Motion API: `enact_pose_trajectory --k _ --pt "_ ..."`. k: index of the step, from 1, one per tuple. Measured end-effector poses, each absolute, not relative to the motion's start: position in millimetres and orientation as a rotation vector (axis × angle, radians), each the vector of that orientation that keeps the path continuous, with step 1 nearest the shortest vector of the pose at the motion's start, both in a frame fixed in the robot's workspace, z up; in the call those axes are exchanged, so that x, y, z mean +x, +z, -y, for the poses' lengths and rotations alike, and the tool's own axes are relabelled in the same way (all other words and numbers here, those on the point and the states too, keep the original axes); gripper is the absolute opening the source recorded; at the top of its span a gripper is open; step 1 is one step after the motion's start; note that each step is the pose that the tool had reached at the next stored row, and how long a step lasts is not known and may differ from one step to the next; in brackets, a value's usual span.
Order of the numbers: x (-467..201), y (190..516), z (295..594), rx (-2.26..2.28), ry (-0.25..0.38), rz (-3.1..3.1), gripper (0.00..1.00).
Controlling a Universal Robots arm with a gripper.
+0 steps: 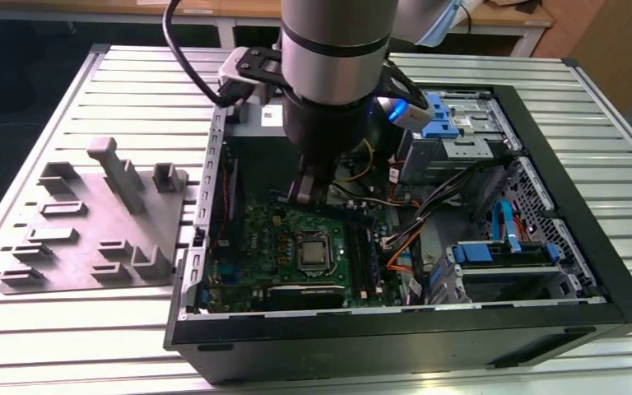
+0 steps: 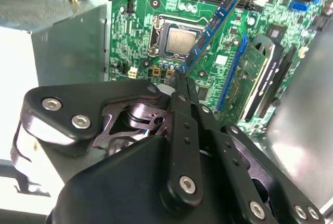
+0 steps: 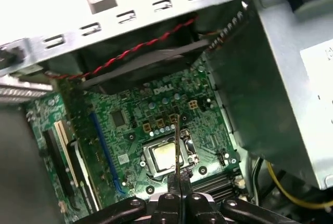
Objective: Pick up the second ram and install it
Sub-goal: 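Insert the second ram into the second slot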
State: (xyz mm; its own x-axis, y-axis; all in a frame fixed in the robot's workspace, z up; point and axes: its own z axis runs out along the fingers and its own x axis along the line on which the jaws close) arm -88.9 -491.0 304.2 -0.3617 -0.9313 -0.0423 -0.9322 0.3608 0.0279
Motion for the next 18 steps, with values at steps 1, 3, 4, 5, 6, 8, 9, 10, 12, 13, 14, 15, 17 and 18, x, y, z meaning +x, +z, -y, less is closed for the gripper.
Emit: enact_pose_trajectory --k 1,3,4,5,6,8,9,10,12,13,14,15,17,18 --pt "-88.9 303.8 491.0 -1.740 0.073 -2.591 0.11" --pt "-88.9 302.8 491.0 -1.693 0.072 -2.621 0.11" --pt "-88.9 302.2 491.0 -1.667 0.072 -2.637 0.11" --pt "-88.9 301.7 491.0 -1.643 0.072 -2.652 0.11" --pt "-88.9 301.2 491.0 -1.619 0.072 -2.666 0.11" --pt "-88.9 300.3 491.0 -1.570 0.071 -2.694 0.11" --pt "-88.9 299.8 491.0 -1.546 0.071 -2.708 0.11" --pt "-89.0 299.3 491.0 -1.521 0.070 -2.721 0.11" --pt "-88.9 298.3 491.0 -1.470 0.070 -2.748 0.11" --pt "-88.9 297.8 491.0 -1.445 0.069 -2.761 0.11" --pt "-88.9 297.3 491.0 -1.420 0.069 -2.773 0.11" --pt "-88.9 296.8 491.0 -1.394 0.068 -2.786 0.11" --pt "-88.9 295.8 491.0 -1.343 0.068 -2.810 0.11" --pt "-88.9 295.3 491.0 -1.318 0.067 -2.822 0.11"
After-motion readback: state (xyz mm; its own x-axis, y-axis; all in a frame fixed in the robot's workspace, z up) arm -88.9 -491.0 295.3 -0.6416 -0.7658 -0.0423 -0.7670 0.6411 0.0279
